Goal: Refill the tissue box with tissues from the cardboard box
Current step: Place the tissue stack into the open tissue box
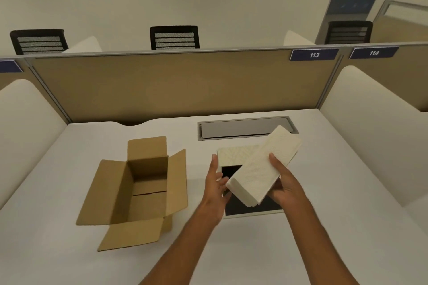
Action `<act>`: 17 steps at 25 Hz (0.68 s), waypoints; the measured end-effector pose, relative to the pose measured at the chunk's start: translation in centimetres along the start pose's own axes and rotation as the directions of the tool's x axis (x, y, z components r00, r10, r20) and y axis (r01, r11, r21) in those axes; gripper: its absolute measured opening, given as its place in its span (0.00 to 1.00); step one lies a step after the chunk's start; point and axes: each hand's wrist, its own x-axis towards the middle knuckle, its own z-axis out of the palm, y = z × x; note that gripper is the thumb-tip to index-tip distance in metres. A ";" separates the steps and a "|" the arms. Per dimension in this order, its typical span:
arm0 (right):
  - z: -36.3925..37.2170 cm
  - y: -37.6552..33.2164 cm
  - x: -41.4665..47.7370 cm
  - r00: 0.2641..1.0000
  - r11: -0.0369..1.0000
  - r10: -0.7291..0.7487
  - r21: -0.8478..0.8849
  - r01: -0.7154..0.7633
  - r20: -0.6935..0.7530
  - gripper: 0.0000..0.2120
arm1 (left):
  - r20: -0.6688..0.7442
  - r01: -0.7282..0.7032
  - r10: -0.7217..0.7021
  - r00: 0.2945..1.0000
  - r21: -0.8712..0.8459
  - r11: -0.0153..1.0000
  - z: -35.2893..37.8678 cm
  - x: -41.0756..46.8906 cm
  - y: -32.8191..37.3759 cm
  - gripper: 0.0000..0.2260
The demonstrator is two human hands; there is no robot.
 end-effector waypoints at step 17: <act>-2.5 2.1 2.1 0.997 0.981 -0.050 0.184 0.059 -0.050 0.33 | -0.041 0.149 -0.146 0.988 0.064 0.987 0.8 3.2 -2.7 0.17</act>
